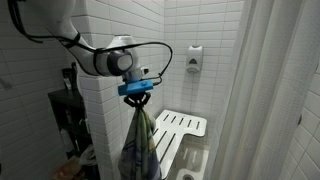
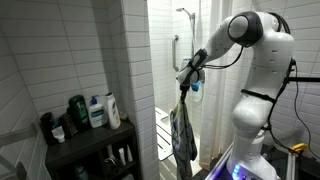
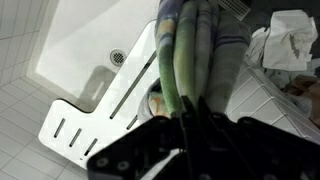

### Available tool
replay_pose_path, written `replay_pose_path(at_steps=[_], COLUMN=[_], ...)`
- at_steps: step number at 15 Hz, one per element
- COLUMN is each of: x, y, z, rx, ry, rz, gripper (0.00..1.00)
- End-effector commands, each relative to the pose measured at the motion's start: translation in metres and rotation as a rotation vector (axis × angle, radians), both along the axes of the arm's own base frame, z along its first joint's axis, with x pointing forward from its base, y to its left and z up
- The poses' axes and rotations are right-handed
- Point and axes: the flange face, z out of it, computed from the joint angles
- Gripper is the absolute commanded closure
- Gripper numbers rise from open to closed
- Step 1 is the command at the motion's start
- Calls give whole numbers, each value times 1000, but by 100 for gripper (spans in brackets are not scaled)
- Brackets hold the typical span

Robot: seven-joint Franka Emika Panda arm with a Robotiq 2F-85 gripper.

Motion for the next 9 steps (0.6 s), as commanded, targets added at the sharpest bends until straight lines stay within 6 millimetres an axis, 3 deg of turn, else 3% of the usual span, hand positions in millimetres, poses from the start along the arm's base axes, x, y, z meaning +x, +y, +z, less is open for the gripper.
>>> replay_pose_path(at_steps=[1, 5, 9], x=[18, 38, 60], y=[-7, -29, -61], z=[-5, -33, -74], rx=[-25, -29, -40], ry=[-32, -37, 5], rz=[1, -7, -27], gripper=[98, 98, 98])
